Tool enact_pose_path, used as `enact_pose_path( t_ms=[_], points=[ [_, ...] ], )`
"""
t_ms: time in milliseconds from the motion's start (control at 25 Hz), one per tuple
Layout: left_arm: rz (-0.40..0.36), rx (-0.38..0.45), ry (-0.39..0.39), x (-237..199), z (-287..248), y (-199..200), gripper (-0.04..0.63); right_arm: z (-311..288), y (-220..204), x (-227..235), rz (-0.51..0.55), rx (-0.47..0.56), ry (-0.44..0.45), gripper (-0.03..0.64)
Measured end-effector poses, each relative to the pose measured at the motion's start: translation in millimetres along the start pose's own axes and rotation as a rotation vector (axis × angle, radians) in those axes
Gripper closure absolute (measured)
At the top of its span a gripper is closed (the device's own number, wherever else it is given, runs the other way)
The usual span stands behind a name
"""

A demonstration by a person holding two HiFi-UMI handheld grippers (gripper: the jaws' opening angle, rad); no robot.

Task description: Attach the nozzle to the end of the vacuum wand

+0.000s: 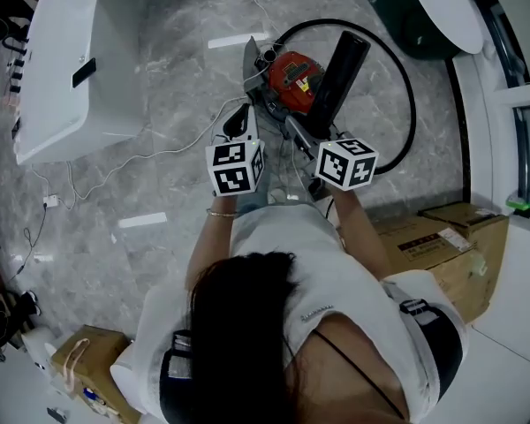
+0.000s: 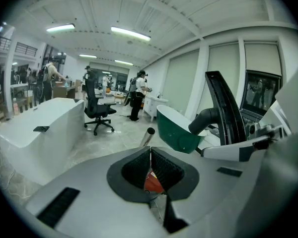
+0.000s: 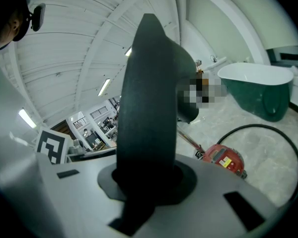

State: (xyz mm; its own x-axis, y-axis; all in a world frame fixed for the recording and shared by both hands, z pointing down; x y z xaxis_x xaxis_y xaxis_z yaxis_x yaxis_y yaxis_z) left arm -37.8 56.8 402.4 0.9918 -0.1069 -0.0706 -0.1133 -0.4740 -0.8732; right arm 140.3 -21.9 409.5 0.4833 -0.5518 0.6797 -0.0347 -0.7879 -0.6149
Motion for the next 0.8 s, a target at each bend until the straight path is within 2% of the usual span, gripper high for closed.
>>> enact_pose_path(
  t_ms=[280,480,800],
  points=[
    [-0.040,-0.008,-0.022,-24.9,-27.3,8.3,0.591,-27.4,13.7,1.2,-0.024,-0.010,0.003,0.554],
    [-0.083,-0.005,-0.087,-40.0,-46.3,15.3,0.591,-42.6,21.3,0.0,-0.037,-0.019,-0.007,0.554],
    [-0.130,-0.029,-0.123,-57.1,-76.9,20.7,0.578,-57.8,35.8,2.3,-0.061,-0.018,-0.026,0.554]
  ],
)
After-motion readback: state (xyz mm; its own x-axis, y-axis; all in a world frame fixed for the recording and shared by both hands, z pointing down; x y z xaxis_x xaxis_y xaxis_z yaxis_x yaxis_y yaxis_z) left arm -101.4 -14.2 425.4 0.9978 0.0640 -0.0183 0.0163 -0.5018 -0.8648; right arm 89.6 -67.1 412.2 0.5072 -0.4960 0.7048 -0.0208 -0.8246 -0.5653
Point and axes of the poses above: the fingertips, and each gripper's own axes: z backward along the fingers, x to its right, y out of its top, the point moved 10 cm from there along z, backward along the fingers, and after that the axes turned 10 degrees about -z, right-handed, at the moved point
